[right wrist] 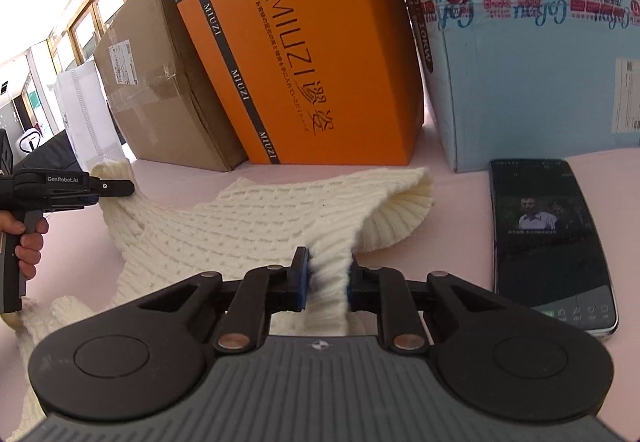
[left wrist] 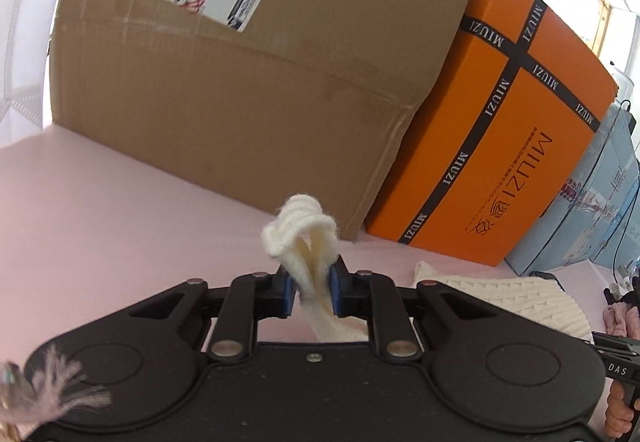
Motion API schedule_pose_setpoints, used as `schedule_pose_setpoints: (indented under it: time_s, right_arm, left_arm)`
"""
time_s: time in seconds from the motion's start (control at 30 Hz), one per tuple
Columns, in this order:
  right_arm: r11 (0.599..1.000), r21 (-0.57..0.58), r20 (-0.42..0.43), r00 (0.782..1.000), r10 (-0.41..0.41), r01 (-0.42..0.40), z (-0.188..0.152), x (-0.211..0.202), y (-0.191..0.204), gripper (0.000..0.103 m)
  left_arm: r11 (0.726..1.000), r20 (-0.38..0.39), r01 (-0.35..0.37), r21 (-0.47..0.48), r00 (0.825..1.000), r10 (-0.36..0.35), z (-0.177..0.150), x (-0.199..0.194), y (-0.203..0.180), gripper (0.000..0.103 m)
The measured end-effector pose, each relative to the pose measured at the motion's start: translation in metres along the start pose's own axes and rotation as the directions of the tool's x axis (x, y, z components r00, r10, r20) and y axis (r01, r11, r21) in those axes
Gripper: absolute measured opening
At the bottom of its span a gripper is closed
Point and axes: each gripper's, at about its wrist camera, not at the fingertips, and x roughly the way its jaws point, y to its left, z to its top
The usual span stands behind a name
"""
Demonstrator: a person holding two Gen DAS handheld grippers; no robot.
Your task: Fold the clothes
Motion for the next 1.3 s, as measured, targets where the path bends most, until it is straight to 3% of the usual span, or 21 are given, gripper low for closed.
schedule_pose_setpoints:
  time_s: [0.07,0.1,0.13,0.17,0.2,0.23,0.3,0.47,0.63,0.7,0.9,1.07,1.17,1.3]
  right_arm:
    - [1.000,0.009,-0.023,1.000,-0.005,0.005,0.003,0.006,-0.004,0.017]
    - [1.000,0.019,-0.042,0.999,0.001,0.000,0.002,0.006,-0.006,0.024]
    - [1.000,0.031,-0.059,0.998,0.006,-0.004,0.002,0.005,-0.009,0.042]
    - [0.999,0.043,-0.058,0.998,0.017,-0.014,0.000,0.000,-0.011,0.055]
    - [0.998,0.055,-0.047,0.998,0.033,-0.030,-0.001,-0.006,-0.013,0.070]
    - [0.997,0.066,-0.035,0.998,0.048,-0.046,-0.003,-0.012,-0.016,0.073]
    - [0.998,0.045,-0.025,0.999,0.048,-0.047,-0.006,-0.024,-0.016,0.074]
    - [0.998,0.038,-0.058,0.997,0.043,-0.041,-0.018,-0.038,-0.018,0.078]
    - [0.999,0.012,-0.075,0.996,0.048,-0.048,-0.024,-0.040,-0.014,0.082]
    - [0.998,-0.001,-0.080,0.995,0.057,-0.057,-0.026,-0.041,-0.011,0.083]
    - [0.998,-0.049,-0.089,0.995,0.045,-0.050,-0.032,-0.046,0.001,0.084]
    - [0.997,-0.050,-0.087,0.995,0.046,-0.051,-0.037,-0.054,0.005,0.084]
    - [0.998,-0.036,-0.081,0.996,0.047,-0.050,-0.040,-0.059,0.004,0.085]
    - [0.998,-0.019,-0.076,0.996,0.050,-0.051,-0.041,-0.061,0.002,0.086]
  left_arm:
    - [0.998,-0.031,-0.046,0.050,0.998,0.047,0.000,0.011,-0.001,0.023]
    - [0.994,-0.066,-0.079,0.079,0.994,0.084,-0.004,0.018,-0.001,0.027]
    - [0.988,-0.097,-0.111,0.105,0.988,0.121,-0.007,0.024,0.001,0.038]
    - [0.981,-0.108,-0.146,0.126,0.981,0.160,-0.011,0.027,0.003,0.048]
    - [0.973,-0.086,-0.186,0.139,0.976,0.199,-0.014,0.024,0.006,0.068]
    - [0.962,-0.060,-0.226,0.150,0.970,0.237,-0.016,0.021,0.009,0.079]
    - [0.957,-0.013,-0.260,0.130,0.965,0.263,-0.014,0.008,0.018,0.087]
    - [0.958,0.062,-0.284,0.027,0.957,0.282,-0.018,-0.060,0.033,0.095]
    - [0.973,0.111,-0.220,-0.064,0.968,0.226,-0.036,-0.123,0.030,0.100]
    - [0.982,0.125,-0.180,-0.053,0.975,0.186,-0.048,-0.147,0.026,0.103]
    - [0.969,0.071,-0.194,0.156,0.980,0.185,-0.097,-0.176,-0.009,0.103]
    - [0.917,0.061,-0.209,0.340,0.978,0.200,-0.123,-0.164,-0.036,0.103]
    - [0.887,0.038,-0.214,0.408,0.975,0.217,-0.127,-0.144,-0.048,0.103]
    - [0.849,0.051,-0.274,0.453,0.958,0.282,-0.130,-0.124,-0.056,0.103]
